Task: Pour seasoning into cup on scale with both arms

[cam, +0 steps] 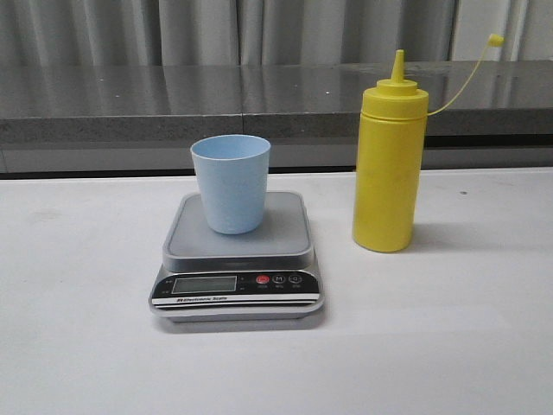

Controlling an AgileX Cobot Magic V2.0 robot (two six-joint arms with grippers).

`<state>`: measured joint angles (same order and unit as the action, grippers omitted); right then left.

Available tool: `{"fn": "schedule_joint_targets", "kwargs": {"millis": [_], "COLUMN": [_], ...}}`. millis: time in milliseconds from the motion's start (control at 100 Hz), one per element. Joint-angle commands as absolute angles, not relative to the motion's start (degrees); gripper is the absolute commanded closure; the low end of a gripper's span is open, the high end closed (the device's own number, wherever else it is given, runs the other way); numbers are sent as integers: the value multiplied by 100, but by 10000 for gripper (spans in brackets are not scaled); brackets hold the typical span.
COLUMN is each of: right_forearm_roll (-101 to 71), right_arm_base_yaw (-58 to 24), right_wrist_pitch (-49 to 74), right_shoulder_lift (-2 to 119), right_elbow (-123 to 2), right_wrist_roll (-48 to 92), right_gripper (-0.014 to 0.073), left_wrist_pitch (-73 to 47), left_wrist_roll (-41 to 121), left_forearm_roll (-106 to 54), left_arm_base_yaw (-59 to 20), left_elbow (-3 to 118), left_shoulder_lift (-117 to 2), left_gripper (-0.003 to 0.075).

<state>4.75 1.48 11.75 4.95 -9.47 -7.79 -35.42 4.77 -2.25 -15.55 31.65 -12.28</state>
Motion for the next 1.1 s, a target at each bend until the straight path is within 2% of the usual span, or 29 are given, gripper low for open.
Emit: {"fn": "schedule_joint_targets", "kwargs": {"millis": [0,180,450,700,770,840,960,1010,1090], "right_forearm_roll": [478,478,432,420,426,426,426,426,426], "right_arm_base_yaw": [147,147,119,-549,-786,-982,-1260,-1343,-1476], "right_wrist_pitch": [1242,1735,1698,1468,1314,1085,688,503,192], "right_shoulder_lift": [1059,2147,3657,4491,4659,4824,5037,5136,5295], "right_elbow": [-1493,-2220,-2942,-3254,-3254,-3254,-3254,-3254,-3254], "right_wrist_roll": [-757,-451,-330,-330,-315,-283,-283,-283,-283], "right_gripper": [661,661,661,650,582,435,41,-81,-38], "left_wrist_pitch": [-3123,-3123,-3123,-3123,-3123,-3123,-3123,-3123,-3123], "left_wrist_roll": [409,409,409,409,409,409,409,409,409], "left_forearm_roll": [-234,-234,-234,-234,-234,-234,-234,-234,-234], "left_arm_base_yaw": [-1543,-1543,-1543,-1543,-1543,-1543,-1543,-1543,-1543], "left_elbow": [3313,3313,3313,3313,3313,3313,3313,3313,3313], "left_shoulder_lift": [-1286,-1286,-1286,-1286,-1286,-1286,-1286,-1286,-1286], "left_gripper": [710,710,710,710,710,710,710,710,710]}}
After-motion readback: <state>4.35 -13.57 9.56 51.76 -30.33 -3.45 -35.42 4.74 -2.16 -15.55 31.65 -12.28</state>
